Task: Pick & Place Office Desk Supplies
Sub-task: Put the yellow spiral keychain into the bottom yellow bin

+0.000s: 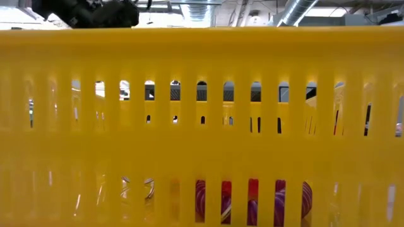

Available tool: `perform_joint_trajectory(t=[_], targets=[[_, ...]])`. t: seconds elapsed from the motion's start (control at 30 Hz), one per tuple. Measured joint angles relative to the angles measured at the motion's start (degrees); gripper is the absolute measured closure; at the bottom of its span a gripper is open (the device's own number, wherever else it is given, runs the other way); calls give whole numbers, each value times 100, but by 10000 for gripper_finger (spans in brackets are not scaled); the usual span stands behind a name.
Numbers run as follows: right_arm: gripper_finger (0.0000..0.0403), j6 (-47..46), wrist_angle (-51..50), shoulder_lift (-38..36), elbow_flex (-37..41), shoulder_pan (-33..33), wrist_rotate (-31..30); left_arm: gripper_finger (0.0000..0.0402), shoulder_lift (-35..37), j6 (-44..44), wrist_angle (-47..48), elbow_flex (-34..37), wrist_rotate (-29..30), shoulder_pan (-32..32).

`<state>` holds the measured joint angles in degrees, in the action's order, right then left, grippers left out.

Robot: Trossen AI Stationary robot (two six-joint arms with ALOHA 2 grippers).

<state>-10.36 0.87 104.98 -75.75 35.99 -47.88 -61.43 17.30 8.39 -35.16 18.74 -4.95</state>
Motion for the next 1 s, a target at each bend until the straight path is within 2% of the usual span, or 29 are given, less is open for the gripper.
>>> perform_joint_trajectory(t=[0.13,0.33,0.47,0.6,0.73,1.0], targets=[[154,-337,-211,1,0,-10,0,167,-2,-95,-474,0,-378,-4],[154,-427,-475,1,0,-59,-2,170,-24,-103,-1246,177,-384,26],[154,-364,-1074,1,0,-104,-4,170,-22,-103,-1978,420,-438,44],[154,-516,-1947,1,0,-201,-4,170,-22,-137,-2387,591,-1178,-53],[154,-617,-2527,1,0,-350,3,170,-24,-180,-2793,782,-1832,-461],[154,-432,-2568,1,0,-585,197,170,-24,49,-3236,898,-1861,-1719]])
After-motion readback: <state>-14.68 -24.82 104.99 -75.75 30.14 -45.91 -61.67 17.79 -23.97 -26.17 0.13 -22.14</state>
